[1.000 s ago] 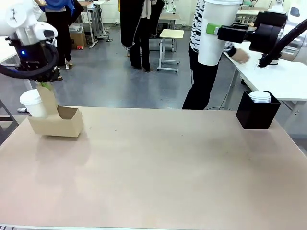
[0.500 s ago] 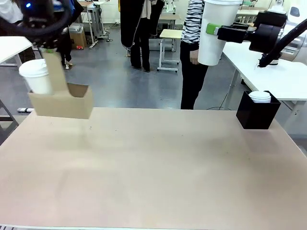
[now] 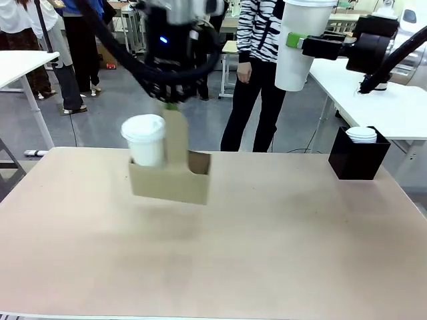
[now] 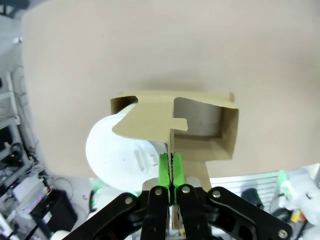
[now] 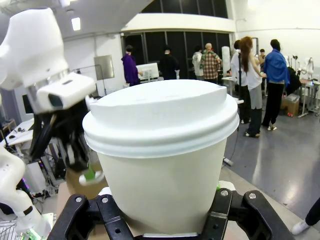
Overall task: Pour a drink into a cup and package it in a carrier.
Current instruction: Position the Cup Carrier in the center of the table.
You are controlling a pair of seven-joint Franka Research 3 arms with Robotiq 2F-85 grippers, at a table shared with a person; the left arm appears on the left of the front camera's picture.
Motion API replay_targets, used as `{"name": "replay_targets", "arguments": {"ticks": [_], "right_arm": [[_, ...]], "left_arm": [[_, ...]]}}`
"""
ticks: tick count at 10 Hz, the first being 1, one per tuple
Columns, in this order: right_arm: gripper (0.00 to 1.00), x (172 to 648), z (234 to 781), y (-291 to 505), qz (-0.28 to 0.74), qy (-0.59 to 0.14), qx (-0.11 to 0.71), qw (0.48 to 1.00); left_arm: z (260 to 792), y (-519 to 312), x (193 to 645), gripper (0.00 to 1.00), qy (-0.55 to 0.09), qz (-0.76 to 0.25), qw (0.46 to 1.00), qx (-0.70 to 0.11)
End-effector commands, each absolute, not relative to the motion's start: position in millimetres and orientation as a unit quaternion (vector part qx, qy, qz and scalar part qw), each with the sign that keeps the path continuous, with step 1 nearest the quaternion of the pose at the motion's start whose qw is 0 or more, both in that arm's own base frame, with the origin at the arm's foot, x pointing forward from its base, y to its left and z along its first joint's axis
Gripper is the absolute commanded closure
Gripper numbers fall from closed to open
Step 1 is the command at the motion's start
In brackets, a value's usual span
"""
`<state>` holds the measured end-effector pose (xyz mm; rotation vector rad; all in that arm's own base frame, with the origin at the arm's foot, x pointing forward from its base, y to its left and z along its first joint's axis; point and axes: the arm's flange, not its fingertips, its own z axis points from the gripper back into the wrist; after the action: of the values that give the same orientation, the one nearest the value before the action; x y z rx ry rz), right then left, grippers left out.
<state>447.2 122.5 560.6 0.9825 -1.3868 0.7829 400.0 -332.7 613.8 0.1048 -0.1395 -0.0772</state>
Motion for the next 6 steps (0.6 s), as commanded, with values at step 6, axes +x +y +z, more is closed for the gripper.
{"name": "replay_targets", "arguments": {"ticks": [6], "right_arm": [[0.40,450,565,124,0.338,-0.603,0.424,0.586]], "left_arm": [[539,-413,408,0.98,-0.076,-0.005,0.997,0.020]]}}
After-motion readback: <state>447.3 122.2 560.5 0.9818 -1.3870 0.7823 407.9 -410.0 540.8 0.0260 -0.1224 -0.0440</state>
